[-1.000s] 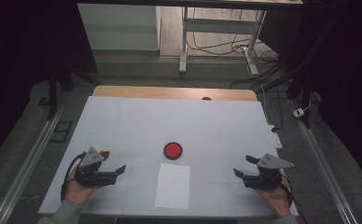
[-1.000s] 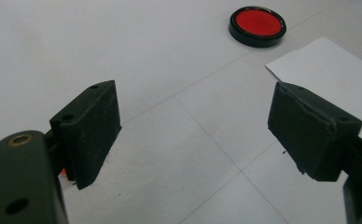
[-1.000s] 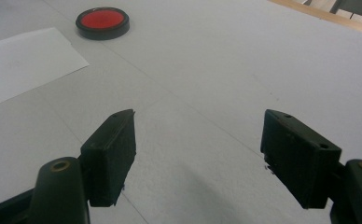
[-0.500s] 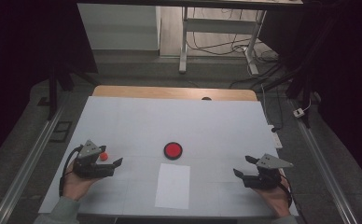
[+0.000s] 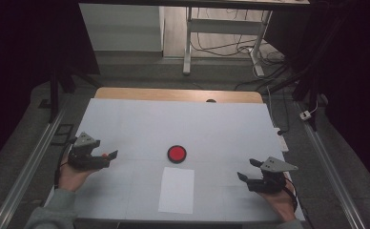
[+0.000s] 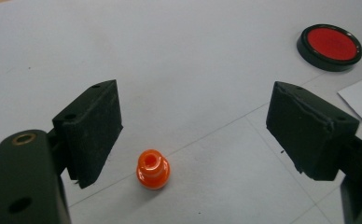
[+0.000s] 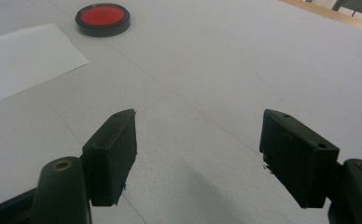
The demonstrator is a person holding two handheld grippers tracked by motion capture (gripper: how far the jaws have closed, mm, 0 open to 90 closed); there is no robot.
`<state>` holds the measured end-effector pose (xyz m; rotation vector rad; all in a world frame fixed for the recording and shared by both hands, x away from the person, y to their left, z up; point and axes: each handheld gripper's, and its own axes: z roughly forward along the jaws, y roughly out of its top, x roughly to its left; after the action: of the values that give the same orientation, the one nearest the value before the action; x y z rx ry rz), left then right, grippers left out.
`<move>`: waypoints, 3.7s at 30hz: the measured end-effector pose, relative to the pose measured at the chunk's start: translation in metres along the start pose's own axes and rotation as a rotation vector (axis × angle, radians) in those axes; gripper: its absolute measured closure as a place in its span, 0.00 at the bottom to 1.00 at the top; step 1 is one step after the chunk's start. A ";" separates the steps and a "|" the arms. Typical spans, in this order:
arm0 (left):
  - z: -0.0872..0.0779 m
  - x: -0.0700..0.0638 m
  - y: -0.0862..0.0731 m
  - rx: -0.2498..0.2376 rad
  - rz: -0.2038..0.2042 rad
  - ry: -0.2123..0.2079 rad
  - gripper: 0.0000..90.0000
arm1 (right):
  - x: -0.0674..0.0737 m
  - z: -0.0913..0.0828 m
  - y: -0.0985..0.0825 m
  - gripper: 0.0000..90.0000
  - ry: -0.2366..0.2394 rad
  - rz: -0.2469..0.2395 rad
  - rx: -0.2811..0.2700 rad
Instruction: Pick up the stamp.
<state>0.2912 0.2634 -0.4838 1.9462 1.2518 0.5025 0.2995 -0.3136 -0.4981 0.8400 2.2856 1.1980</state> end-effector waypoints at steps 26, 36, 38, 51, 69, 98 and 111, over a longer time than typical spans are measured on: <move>0.026 0.020 -0.027 0.072 0.014 0.078 0.29 | 0.001 0.001 -0.002 0.31 -0.006 0.001 0.013; 0.029 0.021 -0.030 0.081 0.027 0.062 0.45 | 0.001 0.000 -0.003 0.31 -0.005 -0.001 0.013; 0.030 0.021 -0.031 0.082 0.024 0.059 0.48 | 0.001 0.000 -0.003 0.31 -0.006 -0.003 0.015; 0.031 0.022 -0.032 0.099 0.021 0.034 0.66 | 0.000 -0.001 -0.003 0.31 -0.009 -0.002 0.013; 0.032 0.023 -0.034 0.112 0.019 0.020 0.79 | 0.000 -0.001 -0.003 0.32 -0.011 0.000 0.012; 0.017 0.016 -0.025 0.004 -0.012 -0.049 0.80 | 0.000 -0.002 -0.004 0.33 -0.019 0.010 -0.005; 0.008 -0.002 -0.011 -0.060 0.011 -0.117 0.80 | 0.000 -0.002 -0.004 0.33 -0.017 0.007 -0.007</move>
<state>0.2895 0.2614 -0.4974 1.9048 1.1408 0.4204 0.2972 -0.3160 -0.5004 0.8528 2.2655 1.1969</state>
